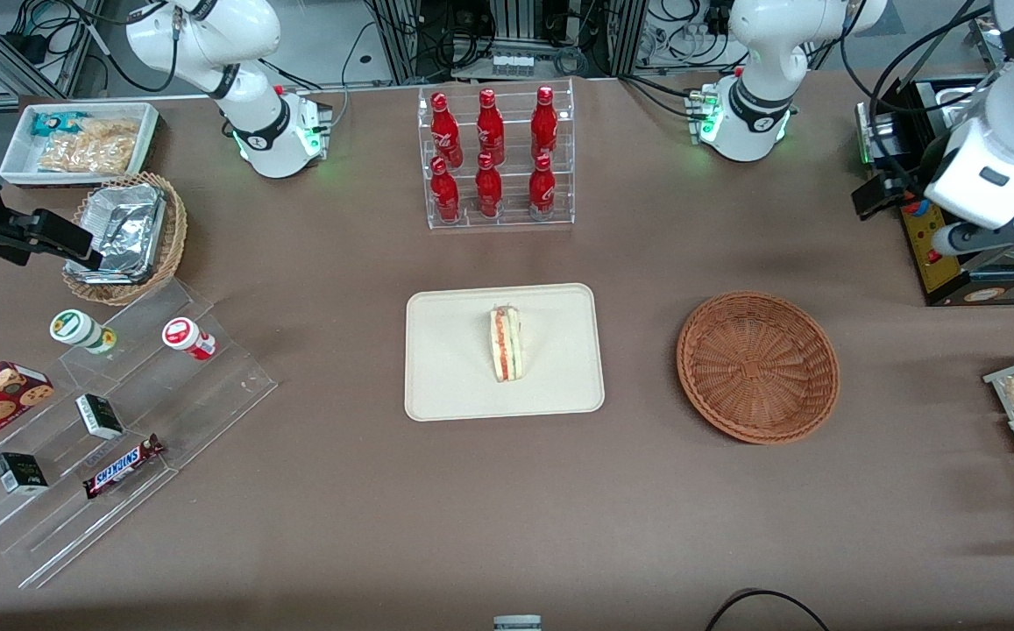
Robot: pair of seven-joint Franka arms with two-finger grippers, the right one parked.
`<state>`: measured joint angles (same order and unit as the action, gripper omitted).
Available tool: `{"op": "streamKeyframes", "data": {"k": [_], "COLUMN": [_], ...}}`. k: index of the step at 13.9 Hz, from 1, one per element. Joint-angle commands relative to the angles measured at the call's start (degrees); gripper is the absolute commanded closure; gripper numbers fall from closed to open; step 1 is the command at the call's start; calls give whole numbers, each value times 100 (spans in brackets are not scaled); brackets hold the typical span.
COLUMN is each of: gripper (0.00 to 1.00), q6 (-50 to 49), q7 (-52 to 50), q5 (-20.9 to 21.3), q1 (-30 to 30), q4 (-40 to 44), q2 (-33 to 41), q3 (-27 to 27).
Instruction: Place sandwich from basket to tray
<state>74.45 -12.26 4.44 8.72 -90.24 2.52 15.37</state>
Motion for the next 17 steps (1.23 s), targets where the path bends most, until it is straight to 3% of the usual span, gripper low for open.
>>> {"op": "streamKeyframes", "data": {"k": [1,3,6,9,11,17], "gripper": [0,0,0,0,0,0], "q6": [34,78,34,254,324,333], "q7": [320,443,723,848,839,830], "q5": [-215,-477,-470,-383,-50,-145], "q1": [165,-62,-511,-530,-547,-547], "q4": [-222,-30,314,332,332,358], "q2": [249,57,-182,-208,-191,-165], "q3": [11,-366,-833,-842,-825,-842]}}
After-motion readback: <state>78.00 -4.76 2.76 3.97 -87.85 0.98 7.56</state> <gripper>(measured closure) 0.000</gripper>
